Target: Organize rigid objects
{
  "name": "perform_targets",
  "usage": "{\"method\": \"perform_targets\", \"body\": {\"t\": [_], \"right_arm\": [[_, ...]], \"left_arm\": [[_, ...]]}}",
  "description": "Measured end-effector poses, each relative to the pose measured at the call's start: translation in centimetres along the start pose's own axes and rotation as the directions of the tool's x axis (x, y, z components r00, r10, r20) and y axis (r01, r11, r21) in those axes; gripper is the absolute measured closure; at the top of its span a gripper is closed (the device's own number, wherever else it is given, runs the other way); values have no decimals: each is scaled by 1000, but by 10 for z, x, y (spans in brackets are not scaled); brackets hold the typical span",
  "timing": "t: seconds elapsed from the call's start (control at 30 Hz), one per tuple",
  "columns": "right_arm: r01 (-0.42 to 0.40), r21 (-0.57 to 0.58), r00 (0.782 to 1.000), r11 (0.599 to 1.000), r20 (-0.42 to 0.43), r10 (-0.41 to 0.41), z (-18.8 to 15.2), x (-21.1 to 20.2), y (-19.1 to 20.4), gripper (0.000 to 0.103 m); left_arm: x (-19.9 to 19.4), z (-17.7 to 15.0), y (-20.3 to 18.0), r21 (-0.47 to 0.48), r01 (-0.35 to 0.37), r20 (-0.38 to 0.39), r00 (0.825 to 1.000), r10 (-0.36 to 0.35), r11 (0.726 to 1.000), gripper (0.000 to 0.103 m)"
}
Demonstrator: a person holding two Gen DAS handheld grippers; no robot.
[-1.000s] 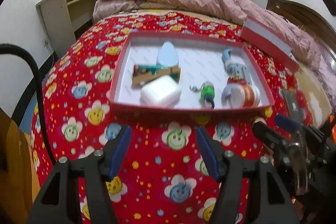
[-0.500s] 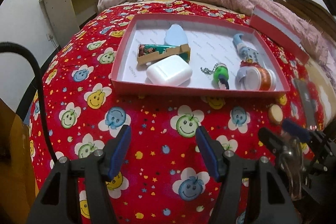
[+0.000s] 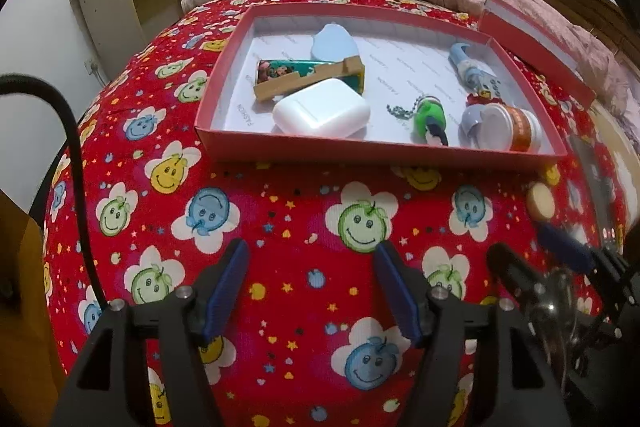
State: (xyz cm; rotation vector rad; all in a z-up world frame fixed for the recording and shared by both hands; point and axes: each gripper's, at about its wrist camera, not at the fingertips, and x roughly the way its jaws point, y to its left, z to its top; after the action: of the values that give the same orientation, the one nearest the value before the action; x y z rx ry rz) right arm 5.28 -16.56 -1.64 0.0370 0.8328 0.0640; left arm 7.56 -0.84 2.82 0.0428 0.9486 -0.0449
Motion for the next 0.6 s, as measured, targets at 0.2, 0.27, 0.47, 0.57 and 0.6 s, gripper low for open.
{"method": "perform_targets", "body": {"t": [0.2, 0.27, 0.47, 0.57, 0.6], "right_arm": [[5, -3, 1000, 1000, 17, -5, -2, 1, 1, 40], [6, -2, 1000, 1000, 22, -5, -2, 2, 1, 40], [5, -5, 999, 1000, 34, -5, -5, 1, 1, 39], [6, -6, 999, 1000, 36, -5, -4, 1, 1, 39], [5, -6, 999, 1000, 35, -5, -4, 1, 1, 39]], "left_arm": [[1, -3, 1, -4, -10, 15, 1000, 10, 1000, 28], [1, -3, 0, -6, -9, 16, 1000, 9, 1000, 28], [0, -3, 0, -5, -8, 22, 1000, 8, 1000, 28], [0, -3, 0, -5, -7, 21, 1000, 8, 1000, 28], [0, -4, 0, -4, -7, 20, 1000, 7, 1000, 28]]}}
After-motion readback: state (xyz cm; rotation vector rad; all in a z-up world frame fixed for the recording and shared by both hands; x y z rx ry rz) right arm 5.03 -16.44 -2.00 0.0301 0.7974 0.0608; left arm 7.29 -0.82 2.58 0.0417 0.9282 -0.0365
